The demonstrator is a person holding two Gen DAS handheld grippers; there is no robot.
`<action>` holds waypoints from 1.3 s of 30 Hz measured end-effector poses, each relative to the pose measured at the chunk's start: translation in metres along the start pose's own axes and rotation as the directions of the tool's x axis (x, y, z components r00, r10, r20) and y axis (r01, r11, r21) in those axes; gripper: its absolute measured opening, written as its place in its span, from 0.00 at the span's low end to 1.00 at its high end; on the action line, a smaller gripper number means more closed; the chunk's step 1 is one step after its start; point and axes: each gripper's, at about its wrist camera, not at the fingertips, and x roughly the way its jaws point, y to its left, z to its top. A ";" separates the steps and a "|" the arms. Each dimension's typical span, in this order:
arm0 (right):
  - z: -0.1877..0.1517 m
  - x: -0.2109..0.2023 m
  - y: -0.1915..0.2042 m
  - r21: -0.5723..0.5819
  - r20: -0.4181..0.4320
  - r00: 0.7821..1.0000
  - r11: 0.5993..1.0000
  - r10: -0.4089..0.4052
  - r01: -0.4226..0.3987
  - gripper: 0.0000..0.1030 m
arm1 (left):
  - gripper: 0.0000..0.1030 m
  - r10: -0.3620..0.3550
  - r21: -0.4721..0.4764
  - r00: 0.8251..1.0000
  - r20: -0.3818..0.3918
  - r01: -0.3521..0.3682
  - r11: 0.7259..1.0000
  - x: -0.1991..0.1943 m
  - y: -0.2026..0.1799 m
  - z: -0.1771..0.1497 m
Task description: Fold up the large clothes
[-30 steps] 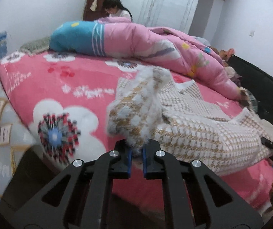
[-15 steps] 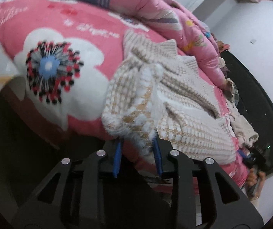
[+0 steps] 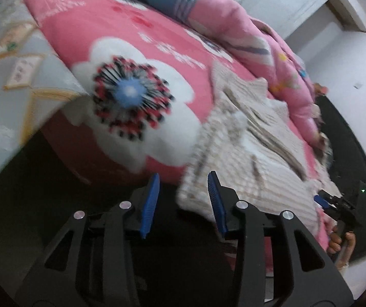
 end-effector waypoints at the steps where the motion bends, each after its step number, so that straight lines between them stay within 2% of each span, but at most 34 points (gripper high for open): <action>1: 0.001 0.003 0.003 -0.008 -0.007 1.000 1.000 0.005 -0.005 0.53 | 0.37 -0.001 0.021 1.000 0.011 0.001 1.000 -0.002 -0.005 0.003; 3: 0.003 0.010 0.016 -0.036 -0.028 0.999 0.999 0.017 -0.018 0.57 | 0.37 -0.049 0.106 0.998 0.025 0.046 0.993 0.000 -0.030 0.009; 4: -0.002 0.009 0.023 -0.050 -0.037 0.999 0.998 0.025 -0.027 0.67 | 0.41 -0.082 0.146 0.997 0.017 0.078 0.986 0.004 -0.041 0.010; 5: -0.002 0.010 0.030 -0.067 -0.042 0.998 0.997 0.035 -0.038 0.71 | 0.44 -0.128 0.204 0.992 -0.008 0.127 0.971 0.012 -0.061 0.010; 7: -0.006 0.015 0.044 -0.110 -0.055 0.998 0.993 0.034 -0.040 0.71 | 0.46 -0.175 0.286 0.982 -0.071 0.188 0.940 0.031 -0.093 0.007; 10: -0.007 0.033 0.057 -0.154 -0.070 0.997 0.988 -0.040 0.029 0.71 | 0.46 -0.135 0.402 0.979 -0.151 0.185 0.897 0.071 -0.135 -0.004; 12: -0.007 0.046 0.060 -0.166 -0.088 0.991 0.983 -0.097 0.081 0.71 | 0.43 -0.089 0.444 0.979 -0.185 0.164 0.881 0.098 -0.150 -0.009; 13: -0.008 0.052 0.062 -0.175 -0.091 0.989 0.980 -0.115 0.098 0.69 | 0.38 -0.073 0.453 0.978 -0.195 0.156 0.878 0.108 -0.153 -0.011; 15: -0.011 0.060 0.066 -0.197 -0.090 0.985 0.973 -0.145 0.125 0.56 | 0.31 -0.020 0.457 0.975 -0.223 0.122 0.881 0.127 -0.154 -0.014; 17: -0.014 0.060 0.070 -0.212 -0.095 0.988 0.972 -0.124 0.102 0.26 | 0.23 0.003 0.465 0.977 -0.212 0.099 0.880 0.130 -0.154 -0.017; 19: -0.016 0.059 0.073 -0.207 -0.103 0.990 0.976 -0.097 0.074 0.13 | 0.13 0.004 0.482 0.980 -0.200 0.095 0.871 0.129 -0.154 -0.018; 23: -0.017 0.051 0.084 -0.240 -0.054 0.991 0.965 -0.124 0.107 0.05 | 0.06 0.002 0.516 0.988 -0.154 0.079 0.853 0.118 -0.161 -0.018; 27: -0.005 0.031 0.096 -0.255 0.028 0.993 0.959 -0.118 0.121 0.05 | 0.05 -0.032 0.536 0.997 -0.076 0.068 0.842 0.097 -0.172 -0.007; 29: 0.001 0.031 0.098 -0.260 0.050 0.991 0.957 -0.122 0.131 0.05 | 0.06 -0.030 0.542 0.997 -0.070 0.063 0.838 0.100 -0.174 -0.001; 32: 0.002 0.057 0.091 -0.264 0.012 0.987 0.952 -0.161 0.158 0.05 | 0.07 0.041 0.544 0.991 -0.131 0.038 0.838 0.130 -0.170 -0.005; 33: 0.000 0.071 0.088 -0.274 -0.020 0.982 0.945 -0.190 0.177 0.06 | 0.13 0.063 0.540 0.985 -0.159 0.033 0.841 0.144 -0.165 -0.010; 34: -0.003 0.080 0.084 -0.278 -0.038 0.978 0.943 -0.203 0.185 0.07 | 0.14 0.066 0.539 0.985 -0.162 0.032 0.842 0.148 -0.162 -0.012; 36: -0.004 0.083 0.081 -0.274 -0.030 0.979 0.943 -0.202 0.187 0.15 | 0.15 0.027 0.529 0.988 -0.152 0.058 0.847 0.142 -0.157 -0.011; 39: 0.000 0.068 0.077 -0.256 -0.017 0.984 0.952 -0.178 0.168 0.36 | 0.20 -0.026 0.497 0.990 -0.142 0.094 0.863 0.125 -0.149 0.001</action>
